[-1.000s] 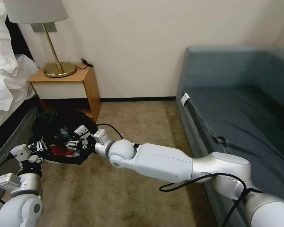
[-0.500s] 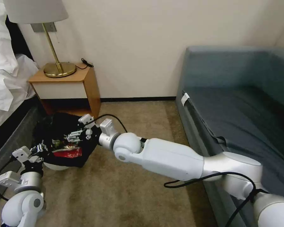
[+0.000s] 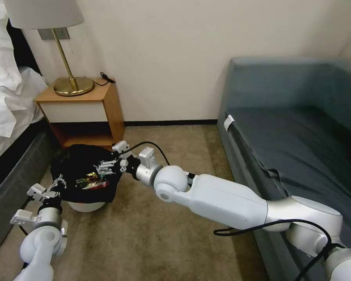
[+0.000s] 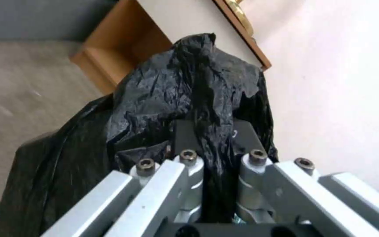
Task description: Pick up the trash bin, then pick up the garbage on the floor and place it into the trash bin.
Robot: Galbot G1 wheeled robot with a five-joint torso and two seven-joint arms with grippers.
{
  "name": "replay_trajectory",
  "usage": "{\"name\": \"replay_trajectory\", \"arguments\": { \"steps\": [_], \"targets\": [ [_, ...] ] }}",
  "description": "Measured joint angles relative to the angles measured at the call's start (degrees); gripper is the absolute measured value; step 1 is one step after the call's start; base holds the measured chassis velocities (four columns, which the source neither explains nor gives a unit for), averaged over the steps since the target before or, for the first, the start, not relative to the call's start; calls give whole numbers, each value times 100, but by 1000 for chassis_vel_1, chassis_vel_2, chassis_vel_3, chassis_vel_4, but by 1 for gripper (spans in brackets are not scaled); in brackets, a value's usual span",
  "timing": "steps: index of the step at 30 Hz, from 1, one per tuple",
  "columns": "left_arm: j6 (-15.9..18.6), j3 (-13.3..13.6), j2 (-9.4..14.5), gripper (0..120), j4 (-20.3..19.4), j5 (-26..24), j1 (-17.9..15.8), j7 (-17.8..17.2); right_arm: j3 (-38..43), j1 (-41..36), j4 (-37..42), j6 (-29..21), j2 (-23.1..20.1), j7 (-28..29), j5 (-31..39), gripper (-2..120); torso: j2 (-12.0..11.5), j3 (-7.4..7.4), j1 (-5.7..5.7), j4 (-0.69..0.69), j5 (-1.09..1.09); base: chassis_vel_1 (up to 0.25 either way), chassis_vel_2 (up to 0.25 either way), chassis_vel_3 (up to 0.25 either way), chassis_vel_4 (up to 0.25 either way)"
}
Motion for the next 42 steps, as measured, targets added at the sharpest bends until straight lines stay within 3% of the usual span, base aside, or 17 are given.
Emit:
{"name": "replay_trajectory", "arguments": {
  "steps": [3, 5, 10, 12, 14, 15, 18, 23, 25, 30, 34, 37, 41, 42],
  "targets": [
    [-31, 23, 5, 5, 129, -122, -66, 71, 4, -18, -32, 2, 29, -4, -12, 100, 0, 0, 0, 1, 0, 0, 0, 0, 0],
    [-45, 51, 24, 5, 445, -410, -214, 198, 7, -50, -127, 6, 104, -11, -21, 100, 0, 0, 0, 2, 0, 0, 0, 0, 0],
    [-33, 76, 56, 5, 834, -472, -321, 343, -13, -87, -221, 12, 178, -11, -26, 100, 0, 0, 0, 2, 0, 0, 0, 0, 0],
    [-18, 87, 61, 5, 1174, -467, -395, 513, -42, -92, -288, 14, 233, -9, -24, 100, 0, -1, 0, 4, 2, 0, 0, 0, 0],
    [-19, 88, 62, 5, 1202, -464, -403, 527, -44, -92, -295, 14, 237, -9, -24, 100, 0, -1, 0, 4, 4, 0, 0, 0, 0],
    [-32, 89, 66, 5, 1456, -434, -464, 612, -63, -90, -357, 18, 286, -8, -20, 100, 1, -2, 0, 6, 10, 0, 0, 0, 0],
    [-33, 86, 75, 5, 1598, -430, -478, 646, -77, -86, -385, 20, 323, -1, -5, 100, 2, -2, 0, 7, 11, 0, 0, 0, 0],
    [56, 95, 136, 22, 1716, -389, -468, 639, -115, -91, -436, 21, 360, 12, 1, 100, 1, 0, 0, 1, -9, 0, 0, 0, 0],
    [79, 97, 154, 28, 1733, -353, -471, 621, -120, -97, -444, 22, 372, 14, 1, 100, 1, 0, 0, -5, -9, 0, 0, 0, 0],
    [23, 73, 250, 50, 1707, -130, -446, 616, -133, -116, -460, -81, 380, 268, -26, 100, 0, 0, 0, 1, -2, 0, 0, 0, 0],
    [-10, 58, 257, 58, 1704, 16, -438, 616, -134, -116, -450, -145, 380, 403, -54, 100, 0, 0, 0, 2, -2, 0, 0, 0, 0],
    [-87, 12, 285, 75, 1693, 250, -428, 596, -135, -95, -461, -154, 377, 514, -101, 100, 0, 0, 0, 1, -1, 0, 0, 0, 0],
    [-135, -15, 303, 81, 1665, 372, -412, 593, -135, -85, -465, -153, 377, 540, -108, 100, 0, 0, 0, 1, -1, 0, 0, 0, 0],
    [-188, -39, 341, 91, 1600, 521, -371, 579, -125, -83, -468, -147, 382, 634, -123, 100, 0, 0, 0, 2, -1, 0, 0, 0, 0]
  ]
}}
